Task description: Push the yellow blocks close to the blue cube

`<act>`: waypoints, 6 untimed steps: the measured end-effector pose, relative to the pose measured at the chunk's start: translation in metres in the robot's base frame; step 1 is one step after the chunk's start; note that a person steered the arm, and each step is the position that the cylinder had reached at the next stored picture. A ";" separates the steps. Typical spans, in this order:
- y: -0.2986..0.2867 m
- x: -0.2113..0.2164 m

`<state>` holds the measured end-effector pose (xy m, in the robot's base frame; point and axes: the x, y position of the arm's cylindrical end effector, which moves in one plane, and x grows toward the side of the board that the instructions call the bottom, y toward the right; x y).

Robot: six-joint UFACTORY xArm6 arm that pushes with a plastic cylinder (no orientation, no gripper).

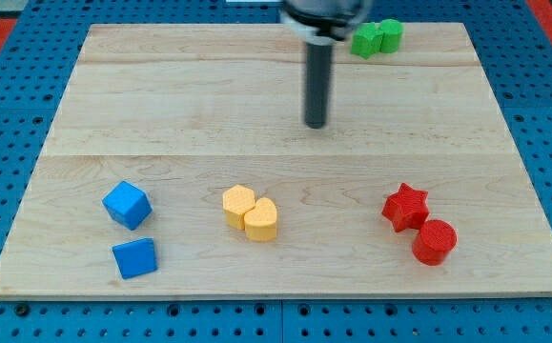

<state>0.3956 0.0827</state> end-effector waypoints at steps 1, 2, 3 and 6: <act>0.031 0.057; -0.019 0.123; -0.055 0.162; -0.149 0.104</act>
